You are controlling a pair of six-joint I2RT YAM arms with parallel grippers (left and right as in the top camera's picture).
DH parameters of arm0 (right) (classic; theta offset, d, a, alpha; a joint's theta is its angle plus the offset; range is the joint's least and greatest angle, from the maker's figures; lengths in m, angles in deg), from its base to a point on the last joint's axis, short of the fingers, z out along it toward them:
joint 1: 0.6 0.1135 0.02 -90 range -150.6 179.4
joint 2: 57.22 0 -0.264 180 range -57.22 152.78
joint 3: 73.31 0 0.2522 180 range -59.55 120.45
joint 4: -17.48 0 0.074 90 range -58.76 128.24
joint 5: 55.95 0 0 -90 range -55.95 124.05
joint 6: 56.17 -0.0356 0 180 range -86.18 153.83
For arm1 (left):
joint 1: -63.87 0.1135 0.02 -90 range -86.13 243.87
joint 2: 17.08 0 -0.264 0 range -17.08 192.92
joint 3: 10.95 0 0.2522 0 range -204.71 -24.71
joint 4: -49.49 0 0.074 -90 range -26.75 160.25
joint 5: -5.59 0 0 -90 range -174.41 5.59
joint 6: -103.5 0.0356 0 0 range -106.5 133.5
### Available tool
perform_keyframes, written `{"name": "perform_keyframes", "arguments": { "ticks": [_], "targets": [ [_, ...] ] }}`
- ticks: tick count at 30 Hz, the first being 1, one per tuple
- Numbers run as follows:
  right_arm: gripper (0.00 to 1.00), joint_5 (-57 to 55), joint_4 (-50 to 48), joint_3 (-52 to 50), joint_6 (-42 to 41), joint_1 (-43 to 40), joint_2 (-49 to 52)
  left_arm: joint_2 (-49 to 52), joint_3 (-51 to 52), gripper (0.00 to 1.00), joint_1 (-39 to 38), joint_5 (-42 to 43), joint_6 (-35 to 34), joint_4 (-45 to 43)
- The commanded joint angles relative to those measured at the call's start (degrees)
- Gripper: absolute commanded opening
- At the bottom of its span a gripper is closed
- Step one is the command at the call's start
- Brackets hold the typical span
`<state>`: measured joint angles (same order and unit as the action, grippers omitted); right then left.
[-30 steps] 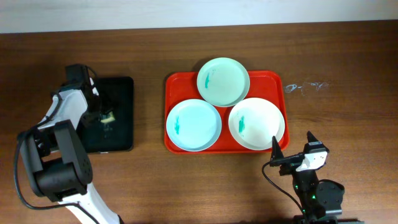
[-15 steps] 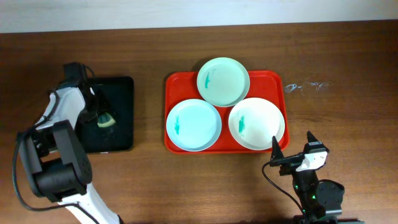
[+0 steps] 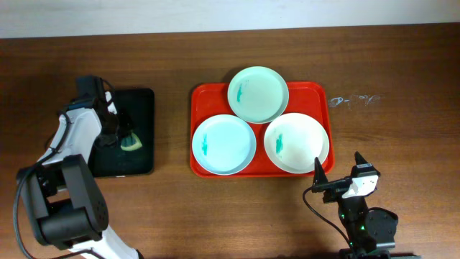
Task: Clean dirty plates on tray and stack at the side
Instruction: 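Grasp the sponge with the left gripper and carry it to the blue plate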
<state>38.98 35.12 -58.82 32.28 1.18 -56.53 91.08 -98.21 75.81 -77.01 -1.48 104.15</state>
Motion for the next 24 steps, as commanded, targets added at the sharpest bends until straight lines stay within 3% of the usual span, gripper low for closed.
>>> {"name": "perform_keyframes", "arguments": {
  "ticks": [1,4,8,11,13,16,23,24],
  "targets": [
    [0.99,-0.5,0.22,-0.42,-0.42,0.42,-0.33,-6.91,-6.88,0.0,-0.2,6.67,5.46,3.56],
    [0.99,-0.5,0.22,-0.42,-0.42,0.42,-0.33,-17.44,-10.99,0.0,-2.01,19.06,5.46,5.25],
    [0.99,-0.5,0.22,-0.42,-0.44,0.42,-0.33,-23.65,-10.97,0.0,-12.98,20.85,5.44,7.1],
    [0.99,-0.5,0.22,-0.42,-0.42,0.42,-0.33,-20.31,-9.01,0.0,-27.36,13.68,4.07,6.6],
    [0.99,-0.5,0.24,-0.42,-0.42,0.42,-0.33,-14.38,-8.0,0.0,-35.6,1.64,-3.93,5.88],
    [0.98,-0.5,0.22,-0.42,-0.42,0.42,-0.33,-5.03,-7.98,0.0,-42.21,-5.38,-12.35,4.61],
    [0.99,-0.5,0.22,-0.42,-0.44,0.42,-0.33,6.51,-7.98,0.0,-43.45,-1.62,-15.63,2.6],
    [0.98,-0.5,0.22,-0.42,-0.44,0.42,-0.33,6.58,-7.98,0.07,-43.45,-1.66,-15.58,2.56]
  ]
}}
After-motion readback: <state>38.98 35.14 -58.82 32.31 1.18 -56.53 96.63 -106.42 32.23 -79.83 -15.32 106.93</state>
